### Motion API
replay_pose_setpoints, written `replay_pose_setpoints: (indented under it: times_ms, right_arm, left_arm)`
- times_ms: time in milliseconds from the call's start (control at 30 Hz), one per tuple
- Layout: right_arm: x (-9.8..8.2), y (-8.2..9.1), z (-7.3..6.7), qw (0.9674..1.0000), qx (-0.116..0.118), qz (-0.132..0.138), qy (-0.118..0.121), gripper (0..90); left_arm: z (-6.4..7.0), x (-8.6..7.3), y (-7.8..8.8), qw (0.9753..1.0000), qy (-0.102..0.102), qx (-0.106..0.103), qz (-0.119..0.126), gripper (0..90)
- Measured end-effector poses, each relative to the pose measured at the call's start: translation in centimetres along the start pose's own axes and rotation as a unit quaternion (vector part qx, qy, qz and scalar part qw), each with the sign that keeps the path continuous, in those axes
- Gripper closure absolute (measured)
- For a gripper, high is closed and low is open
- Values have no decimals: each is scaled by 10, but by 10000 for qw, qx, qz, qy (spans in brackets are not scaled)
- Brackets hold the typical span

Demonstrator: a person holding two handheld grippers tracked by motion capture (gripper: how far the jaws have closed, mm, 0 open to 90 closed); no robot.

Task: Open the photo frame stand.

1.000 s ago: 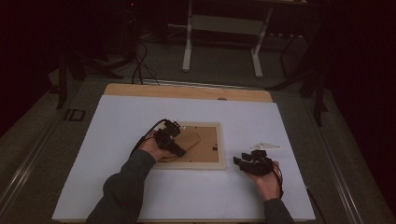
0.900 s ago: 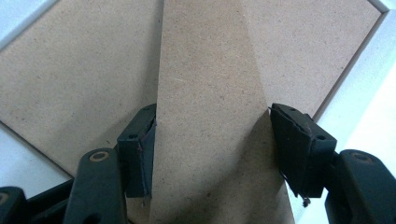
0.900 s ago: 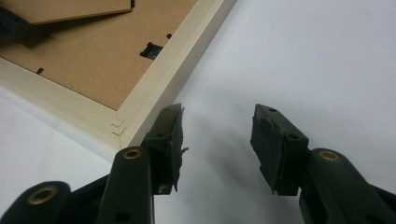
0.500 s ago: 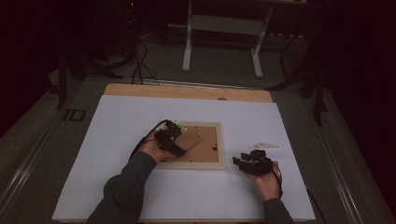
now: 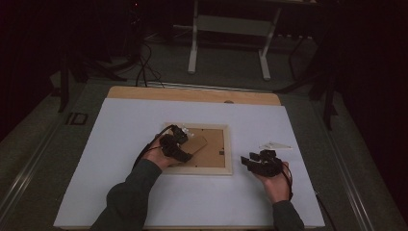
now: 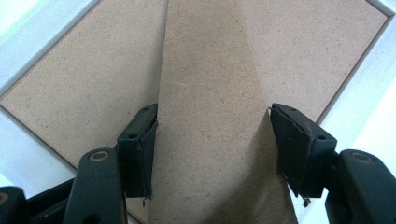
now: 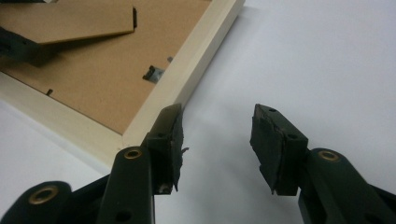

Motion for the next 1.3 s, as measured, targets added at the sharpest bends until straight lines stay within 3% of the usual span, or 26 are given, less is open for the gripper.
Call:
replay_pose_setpoints:
  times_ms: [633,1000,1300]
  right_arm:
    - [49,3,-5,9993,-84,186,304,532]
    - [64,0,-6,9991,-76,182,370,533]
    - [73,-14,-11,9992,19,75,381,534]
  left_arm:
    - [6,0,8,9983,-196,437,319,380]
    - [10,0,12,9969,-247,596,456,380]
    - [13,-1,15,9949,-332,764,568,380]
Point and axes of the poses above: each handheld gripper's, and its own axes: y roughly backward along the jaws, x roughly out of its top, z roughly to its right, the point moved 10 cm from there along -y, roughly forward along the jaws, and after that the axes turned 3 degrees about -z, right-handed, at the moved point
